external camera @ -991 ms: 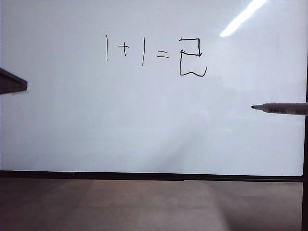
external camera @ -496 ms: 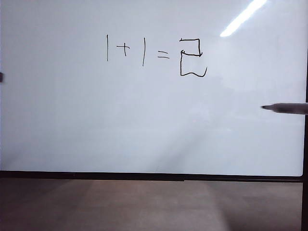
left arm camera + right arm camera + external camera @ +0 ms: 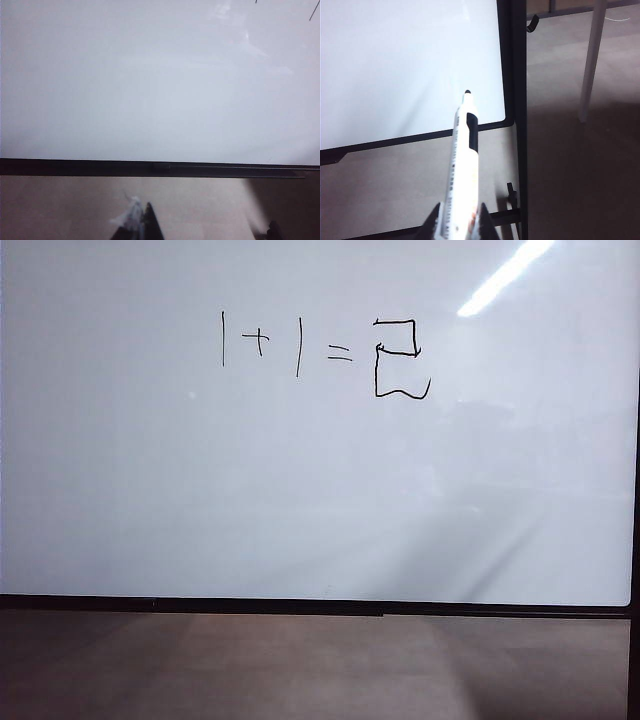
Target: Reach to the right to find the marker pen, pick it up, and write the answer to the math problem on the whiteboard.
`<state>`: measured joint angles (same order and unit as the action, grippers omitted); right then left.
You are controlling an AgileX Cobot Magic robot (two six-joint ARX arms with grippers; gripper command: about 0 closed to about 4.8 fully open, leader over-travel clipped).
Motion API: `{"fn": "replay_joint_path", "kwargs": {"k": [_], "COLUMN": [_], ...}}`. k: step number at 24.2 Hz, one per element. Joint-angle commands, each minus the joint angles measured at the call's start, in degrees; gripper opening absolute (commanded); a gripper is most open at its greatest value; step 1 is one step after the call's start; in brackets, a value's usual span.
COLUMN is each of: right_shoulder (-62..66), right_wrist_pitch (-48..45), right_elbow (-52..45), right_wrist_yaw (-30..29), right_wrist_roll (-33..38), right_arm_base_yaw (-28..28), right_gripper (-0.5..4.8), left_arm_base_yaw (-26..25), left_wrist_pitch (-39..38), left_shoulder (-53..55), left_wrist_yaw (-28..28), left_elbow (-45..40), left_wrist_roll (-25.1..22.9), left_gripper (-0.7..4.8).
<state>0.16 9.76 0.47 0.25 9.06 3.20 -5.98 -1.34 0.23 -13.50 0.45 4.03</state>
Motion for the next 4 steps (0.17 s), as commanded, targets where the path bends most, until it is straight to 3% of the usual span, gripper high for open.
{"fn": "replay_joint_path", "kwargs": {"k": [1,4], "right_shoulder": [-0.04,-0.04], "right_wrist_pitch": [-0.79,-0.79], "right_elbow": [-0.31,-0.31], "right_wrist_yaw": [0.02,0.0], "right_wrist_roll": [0.13,0.13], "right_arm_base_yaw": [-0.07,0.0], "right_gripper": [-0.05,-0.05], "left_arm_base_yaw": [0.0,0.0], "left_wrist_pitch": [0.52,0.52], "left_shoulder": [0.0,0.0], "left_wrist_yaw": [-0.26,-0.26], "left_elbow": [0.04,0.04], "left_wrist_roll": [0.04,0.04], "left_gripper": [-0.04,-0.04]}}
